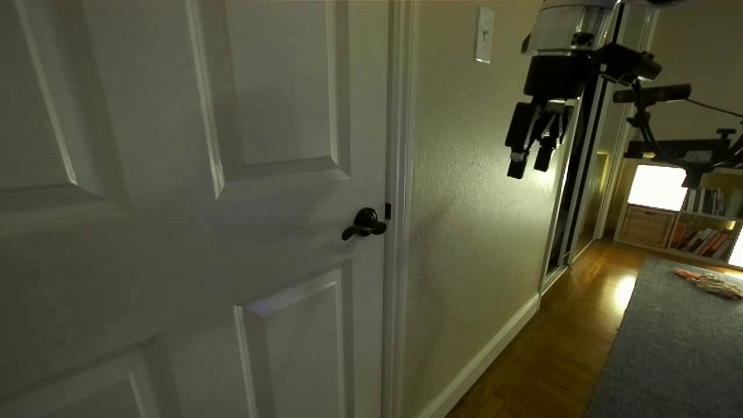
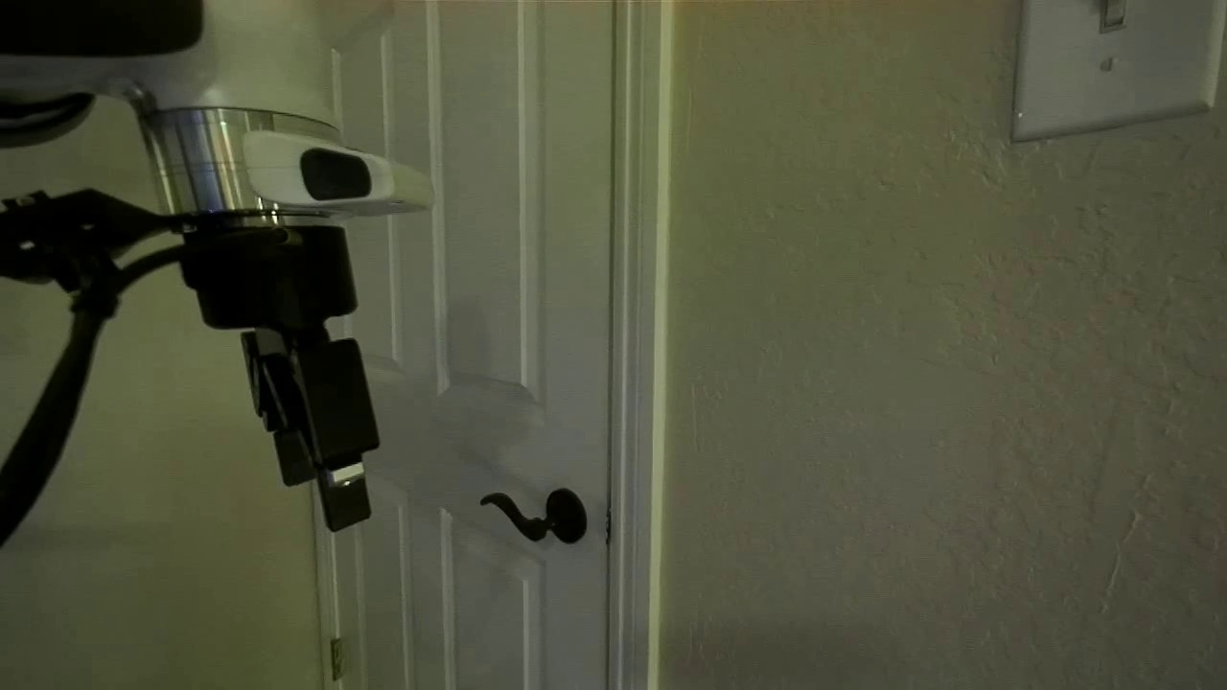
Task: Open the door
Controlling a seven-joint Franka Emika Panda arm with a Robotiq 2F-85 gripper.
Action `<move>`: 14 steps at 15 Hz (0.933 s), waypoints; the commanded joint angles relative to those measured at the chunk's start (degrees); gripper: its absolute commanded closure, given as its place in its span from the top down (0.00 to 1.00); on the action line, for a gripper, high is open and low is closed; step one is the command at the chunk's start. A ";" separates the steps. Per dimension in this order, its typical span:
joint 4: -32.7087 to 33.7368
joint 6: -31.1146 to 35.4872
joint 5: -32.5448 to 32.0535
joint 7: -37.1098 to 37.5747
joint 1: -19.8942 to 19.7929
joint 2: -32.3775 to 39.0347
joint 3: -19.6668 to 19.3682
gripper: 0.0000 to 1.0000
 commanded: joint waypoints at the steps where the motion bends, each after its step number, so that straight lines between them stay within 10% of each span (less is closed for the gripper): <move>1: 0.31 1.17 0.79 1.54 0.77 1.04 -0.32 1.00; 14: 18.97 12.95 9.15 35.03 9.29 25.55 0.69 1.00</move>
